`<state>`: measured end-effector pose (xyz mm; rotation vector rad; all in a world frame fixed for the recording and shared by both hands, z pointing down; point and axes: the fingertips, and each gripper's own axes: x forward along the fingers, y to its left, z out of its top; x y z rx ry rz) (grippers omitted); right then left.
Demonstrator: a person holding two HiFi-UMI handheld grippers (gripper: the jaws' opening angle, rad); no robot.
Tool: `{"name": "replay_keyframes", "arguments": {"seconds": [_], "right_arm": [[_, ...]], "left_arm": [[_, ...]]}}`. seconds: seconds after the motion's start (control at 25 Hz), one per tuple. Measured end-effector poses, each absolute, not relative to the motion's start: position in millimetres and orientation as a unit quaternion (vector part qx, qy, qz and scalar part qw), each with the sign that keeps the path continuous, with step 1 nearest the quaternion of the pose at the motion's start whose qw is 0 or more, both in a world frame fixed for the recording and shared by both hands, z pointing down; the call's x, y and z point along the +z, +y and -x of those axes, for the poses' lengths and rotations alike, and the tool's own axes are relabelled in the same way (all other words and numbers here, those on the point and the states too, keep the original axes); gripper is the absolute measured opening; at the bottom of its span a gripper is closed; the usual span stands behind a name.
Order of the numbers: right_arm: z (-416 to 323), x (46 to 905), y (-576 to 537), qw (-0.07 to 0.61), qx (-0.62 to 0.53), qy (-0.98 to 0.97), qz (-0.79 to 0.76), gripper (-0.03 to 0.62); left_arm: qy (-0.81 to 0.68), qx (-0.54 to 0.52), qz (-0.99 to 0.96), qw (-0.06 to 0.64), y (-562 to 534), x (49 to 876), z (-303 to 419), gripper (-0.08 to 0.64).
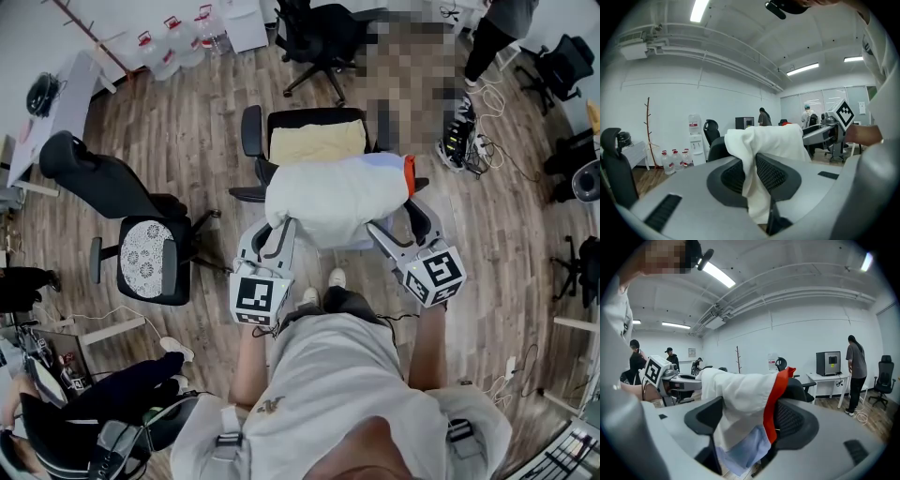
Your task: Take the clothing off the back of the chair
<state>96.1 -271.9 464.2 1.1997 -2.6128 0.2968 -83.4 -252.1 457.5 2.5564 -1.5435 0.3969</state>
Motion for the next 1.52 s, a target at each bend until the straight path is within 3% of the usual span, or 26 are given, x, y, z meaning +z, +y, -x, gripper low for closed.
{"name": "replay_keyframes", "arguments": {"seconds": [0.08,0.44,1.52], "right_arm": [[-93,463,-272,0.123,0.099,-0.899,-0.409,0.249],[-83,459,-263,0.139,0.067,-0.897,-0.413,0.046],[-87,436,-245,0.146,0.034,-0.892,-0.426,0.028]], "left_arm": [[-0.511,0.130,-0.847,0.063,-253,456,82,0.067],[-0.509,0.123,-0.850,0.066,-251,455,86,0.029],[-0.514,0.105,-0.850,0.046,-235,432,86,0.028]]}}
